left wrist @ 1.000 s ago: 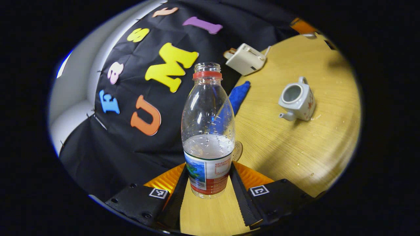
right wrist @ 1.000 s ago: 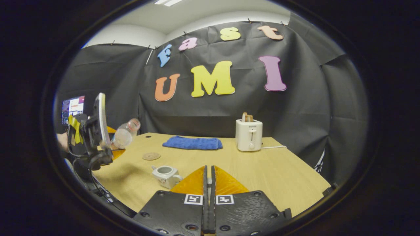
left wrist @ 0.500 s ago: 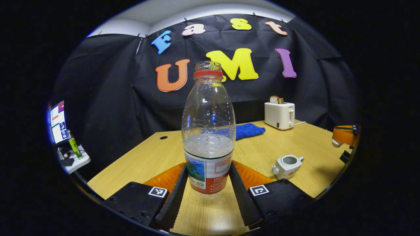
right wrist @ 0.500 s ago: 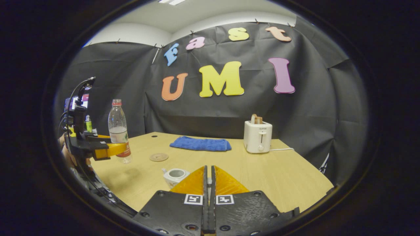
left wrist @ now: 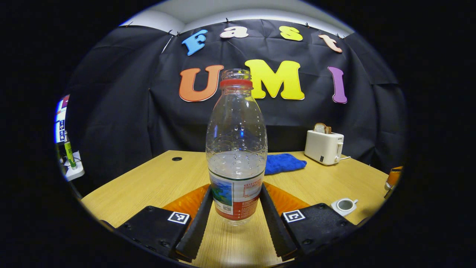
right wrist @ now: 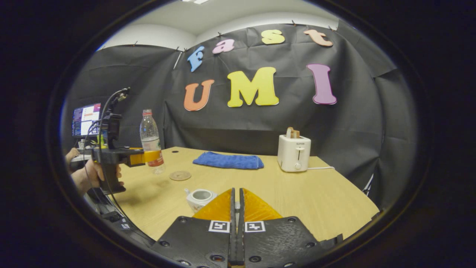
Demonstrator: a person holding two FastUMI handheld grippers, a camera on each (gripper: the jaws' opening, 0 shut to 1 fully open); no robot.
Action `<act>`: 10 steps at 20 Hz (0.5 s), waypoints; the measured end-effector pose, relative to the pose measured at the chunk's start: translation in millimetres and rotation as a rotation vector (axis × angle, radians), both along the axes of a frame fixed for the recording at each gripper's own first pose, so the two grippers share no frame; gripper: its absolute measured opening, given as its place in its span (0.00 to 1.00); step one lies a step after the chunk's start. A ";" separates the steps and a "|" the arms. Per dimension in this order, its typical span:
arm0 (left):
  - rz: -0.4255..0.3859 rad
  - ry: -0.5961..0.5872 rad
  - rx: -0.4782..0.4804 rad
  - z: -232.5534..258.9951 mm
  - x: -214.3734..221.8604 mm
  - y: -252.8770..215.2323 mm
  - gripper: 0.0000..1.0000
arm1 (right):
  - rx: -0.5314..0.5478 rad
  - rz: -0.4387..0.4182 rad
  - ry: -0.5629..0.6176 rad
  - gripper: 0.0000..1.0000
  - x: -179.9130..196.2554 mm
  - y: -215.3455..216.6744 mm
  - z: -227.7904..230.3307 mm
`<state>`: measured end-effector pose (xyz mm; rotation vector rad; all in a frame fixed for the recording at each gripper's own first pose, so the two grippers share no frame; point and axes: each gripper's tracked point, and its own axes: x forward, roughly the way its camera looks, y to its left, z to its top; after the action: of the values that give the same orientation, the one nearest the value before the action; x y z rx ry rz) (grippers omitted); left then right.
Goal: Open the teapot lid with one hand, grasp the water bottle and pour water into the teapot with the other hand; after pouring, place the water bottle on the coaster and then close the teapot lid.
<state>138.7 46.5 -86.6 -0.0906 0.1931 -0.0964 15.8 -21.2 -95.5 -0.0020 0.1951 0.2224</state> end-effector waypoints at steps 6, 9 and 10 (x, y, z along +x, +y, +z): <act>0.012 0.010 0.036 -19.5 65.8 3.0 0.76 | -0.004 -0.019 0.031 0.00 7.3 -11.5 -14.3; -0.001 0.030 0.032 -36.7 81.5 -2.9 0.76 | 0.006 -0.036 0.044 0.00 12.0 -18.7 -18.0; -0.001 0.044 0.028 -42.7 83.1 -4.1 0.76 | 0.006 -0.041 0.045 0.00 12.6 -21.0 -18.8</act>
<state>221.8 42.4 -129.3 -0.0650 0.2387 -0.0925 28.4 -42.1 -114.3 0.0133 0.2392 0.1819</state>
